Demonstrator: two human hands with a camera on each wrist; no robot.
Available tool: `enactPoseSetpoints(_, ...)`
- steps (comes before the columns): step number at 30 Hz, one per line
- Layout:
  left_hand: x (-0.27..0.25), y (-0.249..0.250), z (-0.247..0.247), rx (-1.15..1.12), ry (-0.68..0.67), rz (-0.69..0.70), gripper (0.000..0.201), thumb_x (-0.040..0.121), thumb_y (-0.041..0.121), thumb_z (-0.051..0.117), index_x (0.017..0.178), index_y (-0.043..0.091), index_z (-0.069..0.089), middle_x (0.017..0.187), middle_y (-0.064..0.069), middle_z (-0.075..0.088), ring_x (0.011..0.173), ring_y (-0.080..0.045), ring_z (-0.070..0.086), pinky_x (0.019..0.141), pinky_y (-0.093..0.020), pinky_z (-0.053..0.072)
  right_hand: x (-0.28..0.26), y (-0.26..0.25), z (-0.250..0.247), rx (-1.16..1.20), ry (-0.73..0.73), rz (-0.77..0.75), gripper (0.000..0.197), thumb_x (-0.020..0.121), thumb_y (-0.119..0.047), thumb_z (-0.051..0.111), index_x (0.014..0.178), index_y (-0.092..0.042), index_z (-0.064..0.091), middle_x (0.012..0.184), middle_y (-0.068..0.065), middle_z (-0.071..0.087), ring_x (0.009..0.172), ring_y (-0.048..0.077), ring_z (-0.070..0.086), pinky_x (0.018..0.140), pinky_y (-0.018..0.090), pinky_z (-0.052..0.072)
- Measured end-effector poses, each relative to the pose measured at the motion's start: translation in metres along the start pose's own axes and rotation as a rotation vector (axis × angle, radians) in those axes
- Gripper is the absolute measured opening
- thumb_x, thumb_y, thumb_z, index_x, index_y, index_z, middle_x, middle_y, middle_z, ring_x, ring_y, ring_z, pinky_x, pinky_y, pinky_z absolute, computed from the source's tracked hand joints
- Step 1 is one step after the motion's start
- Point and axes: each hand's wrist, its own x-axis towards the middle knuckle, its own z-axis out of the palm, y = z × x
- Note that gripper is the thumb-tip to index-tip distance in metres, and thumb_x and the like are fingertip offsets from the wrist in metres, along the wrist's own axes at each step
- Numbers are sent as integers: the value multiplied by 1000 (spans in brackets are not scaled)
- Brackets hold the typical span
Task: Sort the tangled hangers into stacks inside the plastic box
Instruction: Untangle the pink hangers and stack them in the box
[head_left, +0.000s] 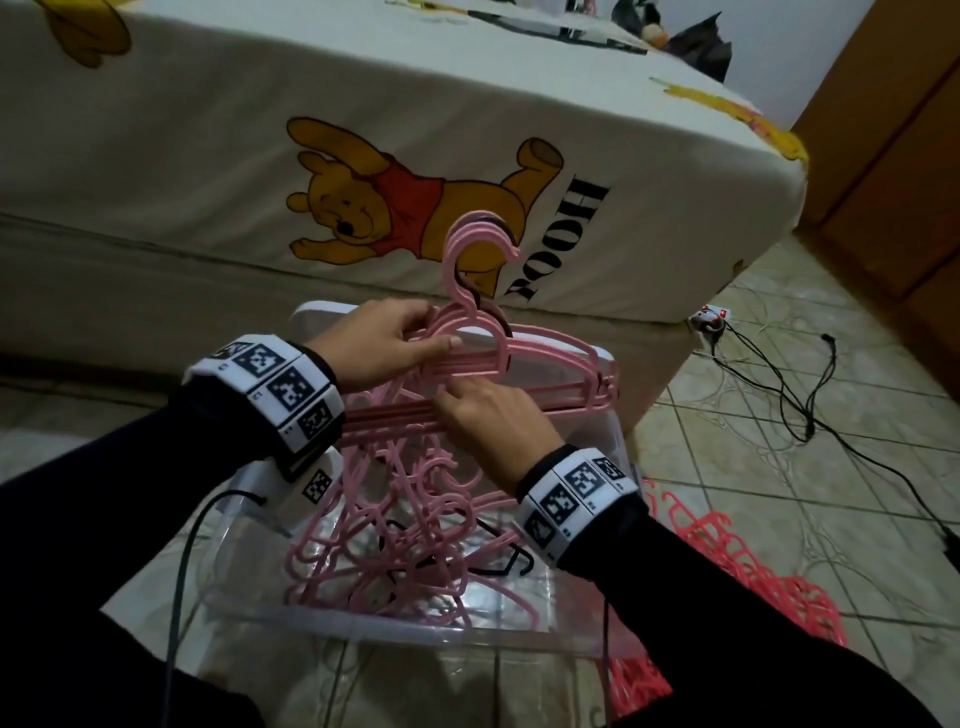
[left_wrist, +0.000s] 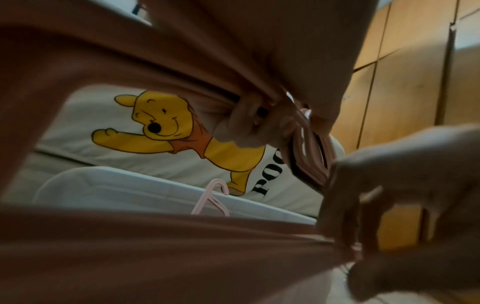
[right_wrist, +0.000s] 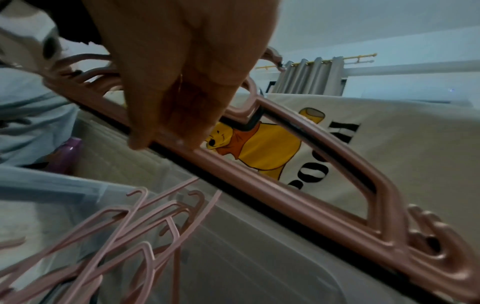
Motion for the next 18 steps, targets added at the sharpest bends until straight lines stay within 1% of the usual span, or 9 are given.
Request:
enactPoseSetpoints(2,-2,-1,-1,52,29,26,22,90,42,60,70,37,53,61,24,59,61,10,53,54,-12,33,-2,3,-3,104,57,35,29,88,-23,61,112,-8,54,109,11,58,96,31,58,69,41,48)
enactPoseSetpoints(3,-3,-1,-2,91,34,29,25,90,43,59,67,38,50,59,26,58,59,11,51,51,-11,30,-3,6,-4,128,120,60,30,86,-26,64,109,-9,55,105,11,60,93,29,59,69,41,50)
enactPoseSetpoints(5,-5,-2,-4,202,34,11,28,88,53,54,64,38,47,58,19,55,59,6,50,51,-21,29,-5,16,-8,125,326,136,25,84,-23,66,101,-7,58,97,12,61,86,28,58,66,41,52)
enactPoseSetpoints(7,-7,-4,-6,310,26,-12,40,81,69,43,64,33,46,61,12,54,61,-1,49,51,-28,30,-4,29,-11,92,428,270,25,84,-22,64,100,-6,55,100,12,55,89,27,51,74,40,49)
enactPoseSetpoints(9,-8,-6,-6,359,30,-19,54,71,79,31,64,28,45,61,8,53,60,-8,50,52,-30,32,-4,39,-10,82,325,368,42,84,-34,63,115,-9,49,113,9,50,103,24,46,88,37,43)
enactPoseSetpoints(12,-9,-6,-6,385,45,-14,63,67,83,26,68,25,50,63,5,56,61,-13,52,55,-33,37,-6,49,-1,241,164,371,62,82,-42,65,130,-15,39,127,4,48,118,21,43,99,36,38)
enactPoseSetpoints(14,-8,-6,-6,365,49,-14,63,68,84,28,69,26,52,64,6,57,62,-11,52,54,-32,36,-6,55,5,245,76,383,54,83,-31,64,129,-16,40,126,5,51,119,22,46,98,35,36)
enactPoseSetpoints(16,-8,-5,-5,341,33,-30,61,67,84,29,68,27,51,65,9,56,63,-9,52,53,-29,35,-4,58,9,208,23,408,30,89,-14,54,117,-14,45,118,8,56,111,28,52,88,37,39)
enactPoseSetpoints(18,-7,-4,-3,370,6,-61,65,64,85,26,70,26,51,66,11,54,66,-13,53,57,-30,38,-3,60,12,180,-6,423,20,90,-5,45,108,-11,47,111,11,60,101,32,58,79,38,44)
